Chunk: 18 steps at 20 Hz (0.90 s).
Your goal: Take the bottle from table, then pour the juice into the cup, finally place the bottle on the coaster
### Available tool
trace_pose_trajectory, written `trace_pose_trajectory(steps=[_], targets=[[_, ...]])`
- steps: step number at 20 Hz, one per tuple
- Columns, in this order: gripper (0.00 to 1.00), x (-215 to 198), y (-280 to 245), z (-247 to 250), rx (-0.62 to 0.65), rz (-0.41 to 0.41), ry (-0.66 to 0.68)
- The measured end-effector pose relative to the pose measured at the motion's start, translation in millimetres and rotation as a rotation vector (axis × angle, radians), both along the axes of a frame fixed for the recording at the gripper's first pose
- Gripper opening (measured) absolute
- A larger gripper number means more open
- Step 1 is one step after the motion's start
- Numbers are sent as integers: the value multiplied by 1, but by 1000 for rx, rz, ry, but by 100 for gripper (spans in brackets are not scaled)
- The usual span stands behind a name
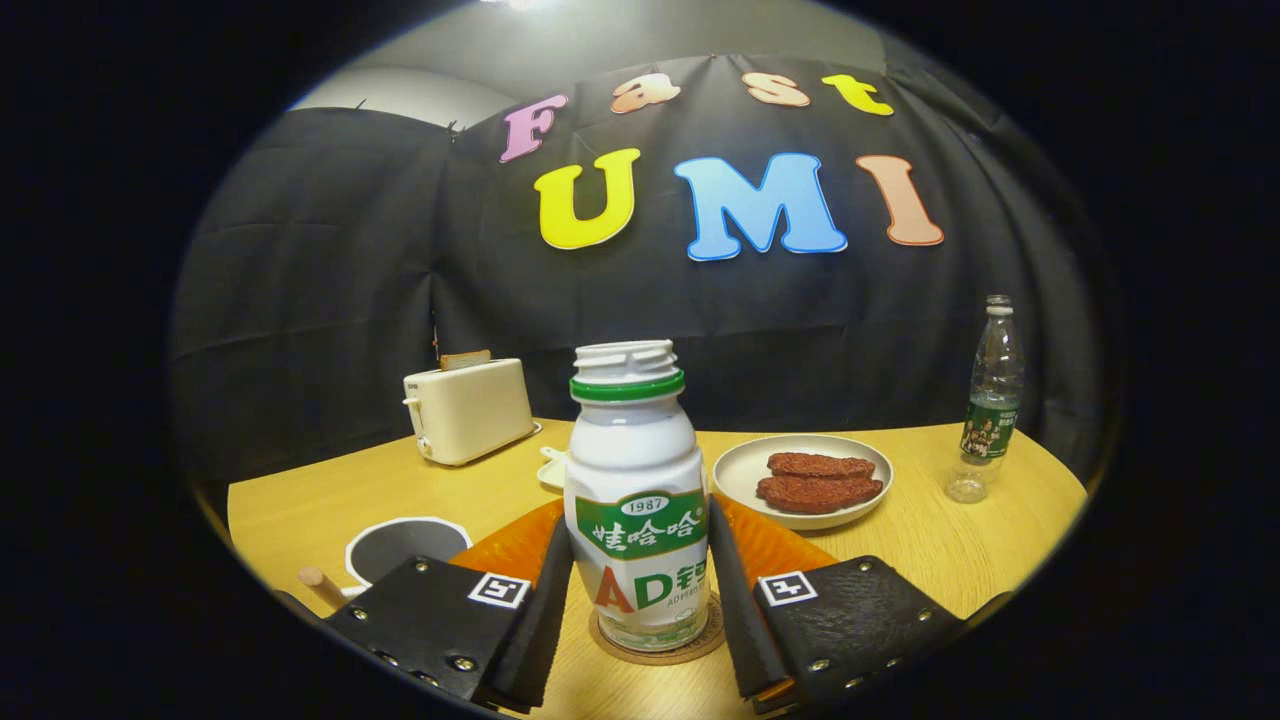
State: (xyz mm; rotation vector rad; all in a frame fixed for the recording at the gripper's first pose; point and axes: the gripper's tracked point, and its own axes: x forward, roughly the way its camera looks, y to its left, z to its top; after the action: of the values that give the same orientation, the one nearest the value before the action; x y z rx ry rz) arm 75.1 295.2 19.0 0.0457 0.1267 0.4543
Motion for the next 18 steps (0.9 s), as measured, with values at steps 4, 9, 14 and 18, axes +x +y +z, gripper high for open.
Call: trace_pose_trajectory(steps=[4,9,14,18], targets=[[69,0,0,0,5,-10,-23],[70,0,0,-1,12,-13,-35],[73,1,0,0,-3,-33,-39],[75,-1,-1,-2,-11,-45,-41]])
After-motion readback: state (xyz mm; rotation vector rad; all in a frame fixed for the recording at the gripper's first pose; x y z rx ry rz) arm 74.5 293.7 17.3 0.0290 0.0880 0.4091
